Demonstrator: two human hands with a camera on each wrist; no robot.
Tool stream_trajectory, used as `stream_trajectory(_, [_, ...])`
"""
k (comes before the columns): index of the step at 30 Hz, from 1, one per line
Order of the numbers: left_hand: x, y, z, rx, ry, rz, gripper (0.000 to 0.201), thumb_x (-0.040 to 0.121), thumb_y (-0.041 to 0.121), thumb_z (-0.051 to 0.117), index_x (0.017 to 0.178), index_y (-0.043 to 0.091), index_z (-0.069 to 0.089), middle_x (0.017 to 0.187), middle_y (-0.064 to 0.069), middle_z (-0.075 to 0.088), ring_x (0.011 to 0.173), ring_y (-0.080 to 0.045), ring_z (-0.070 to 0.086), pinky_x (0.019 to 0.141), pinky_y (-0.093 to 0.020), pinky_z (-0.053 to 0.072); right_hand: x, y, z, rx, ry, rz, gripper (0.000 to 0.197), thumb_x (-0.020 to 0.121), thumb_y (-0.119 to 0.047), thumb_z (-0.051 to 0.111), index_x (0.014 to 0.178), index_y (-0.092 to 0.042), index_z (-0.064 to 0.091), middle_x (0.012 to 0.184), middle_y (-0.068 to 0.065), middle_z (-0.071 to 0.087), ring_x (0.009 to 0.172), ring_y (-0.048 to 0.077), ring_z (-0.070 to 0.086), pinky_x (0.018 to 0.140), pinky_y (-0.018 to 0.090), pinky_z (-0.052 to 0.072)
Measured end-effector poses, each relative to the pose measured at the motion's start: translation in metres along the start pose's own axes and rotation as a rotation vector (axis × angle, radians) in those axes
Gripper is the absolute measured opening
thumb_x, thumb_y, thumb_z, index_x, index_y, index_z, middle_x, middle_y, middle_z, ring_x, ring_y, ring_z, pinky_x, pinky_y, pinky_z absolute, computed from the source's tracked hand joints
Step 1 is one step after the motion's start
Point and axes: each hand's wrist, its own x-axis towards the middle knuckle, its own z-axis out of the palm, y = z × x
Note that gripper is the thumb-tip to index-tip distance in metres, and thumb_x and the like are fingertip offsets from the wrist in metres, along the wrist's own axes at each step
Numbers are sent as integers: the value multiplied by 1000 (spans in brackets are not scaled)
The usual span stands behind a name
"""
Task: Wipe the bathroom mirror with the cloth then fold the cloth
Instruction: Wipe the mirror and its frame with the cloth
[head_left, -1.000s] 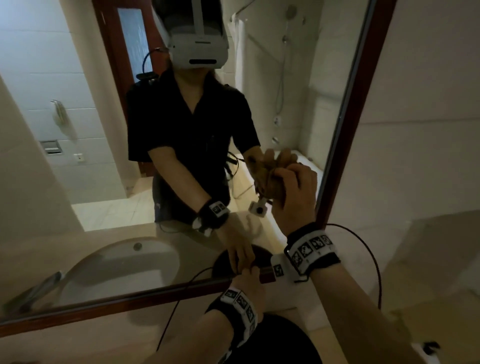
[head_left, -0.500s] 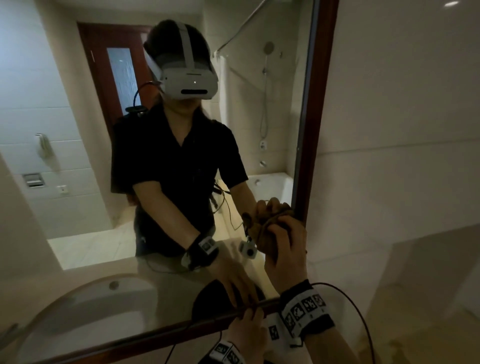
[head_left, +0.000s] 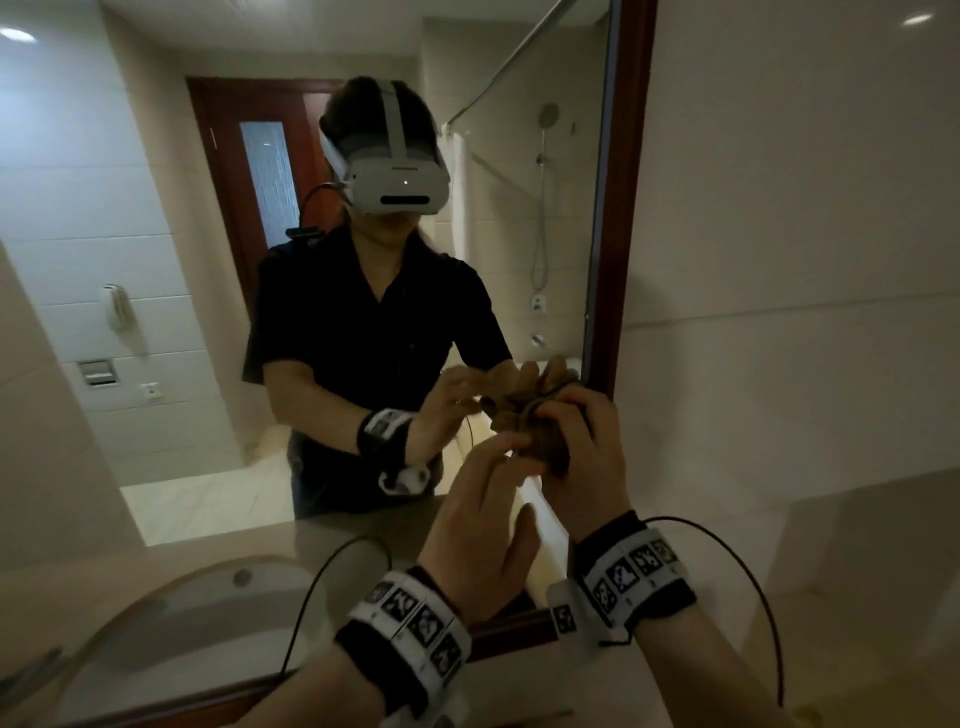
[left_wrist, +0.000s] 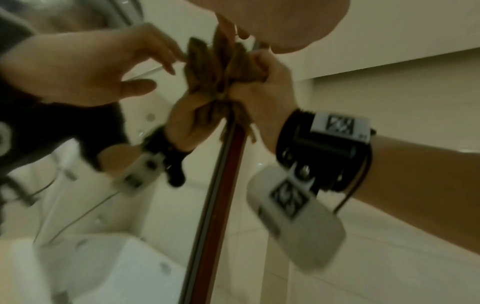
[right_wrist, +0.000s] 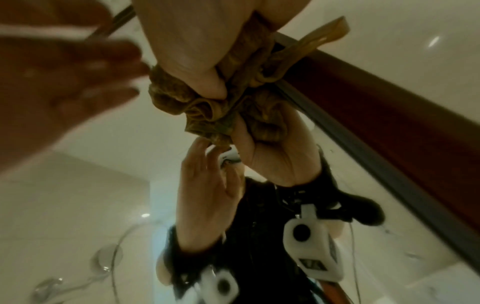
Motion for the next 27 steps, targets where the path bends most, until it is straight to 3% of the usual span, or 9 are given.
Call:
stream_trajectory(3, [30, 16, 4, 70, -164, 18, 50, 95, 26, 44, 140, 5, 38, 149, -10, 33, 129, -21, 45, 103, -29, 45, 1, -6, 1, 230, 3, 271, 21, 89, -24, 50, 106, -14, 57, 118, 13, 54, 98, 16, 59, 87, 35, 54])
stream_trajectory(6, [30, 9, 12, 101, -167, -29, 57, 95, 28, 41, 145, 3, 32, 153, -12, 28, 134, -25, 42, 103, -33, 47, 5, -12, -14, 387, -97, 405, 15, 92, -11, 52, 106, -10, 56, 118, 14, 53, 103, 25, 59, 88, 34, 53])
stream_trajectory(9, [21, 3, 13, 20, -168, -124, 65, 97, 25, 47, 153, 9, 17, 161, -5, 15, 145, -17, 25, 113, -25, 34, 0, -12, -24, -10, -300, 109, 52, 73, 1, 67, 122, -6, 52, 131, 12, 43, 120, 25, 46, 101, 28, 41])
stream_trajectory(12, [17, -2, 19, 54, -202, -101, 70, 99, 24, 43, 155, 9, 4, 163, -4, 2, 150, -12, 7, 120, -29, 23, -4, -13, -31, -199, -384, -122, 60, 69, -10, 69, 125, 2, 50, 129, 13, 47, 126, 29, 42, 108, 34, 38])
stream_trajectory(15, [19, -10, 26, 159, -268, -57, 69, 99, 29, 33, 154, 10, -4, 163, -3, -7, 150, -11, -8, 122, -34, 14, -8, -11, -40, -255, -468, -142, 74, 71, -12, 65, 140, 1, 40, 142, 10, 41, 142, 22, 25, 115, 34, 30])
stream_trajectory(18, [19, -9, 34, 254, -294, -45, 71, 97, 36, 27, 154, 12, -8, 162, -2, -13, 149, -13, -15, 123, -37, 9, -14, -4, -54, -38, -450, 5, 76, 74, -5, 63, 145, -7, 35, 151, 3, 30, 142, 11, 26, 114, 23, 29])
stream_trajectory(20, [18, -11, 40, 319, -314, -43, 74, 97, 40, 30, 154, 12, -10, 162, -2, -16, 149, -15, -16, 123, -39, 9, -12, 0, -59, 72, -393, 51, 64, 78, -5, 57, 141, -9, 43, 150, -1, 34, 136, 8, 35, 112, 15, 27])
stream_trajectory(25, [15, -10, 56, 513, -282, -106, 78, 97, 48, 32, 155, 9, -3, 163, -4, -11, 150, -18, -9, 121, -38, 6, -13, 18, -55, 200, -276, 13, 47, 81, -11, 41, 123, -7, 61, 140, -1, 48, 129, 6, 46, 109, 23, 38])
stream_trajectory(27, [18, -7, 64, 605, -250, -147, 77, 96, 50, 32, 155, 8, 5, 164, -7, -1, 151, -20, -3, 123, -40, 11, -7, 25, -56, 263, -126, 5, 37, 79, -5, 44, 107, -6, 69, 132, 0, 54, 120, 0, 51, 101, 16, 42])
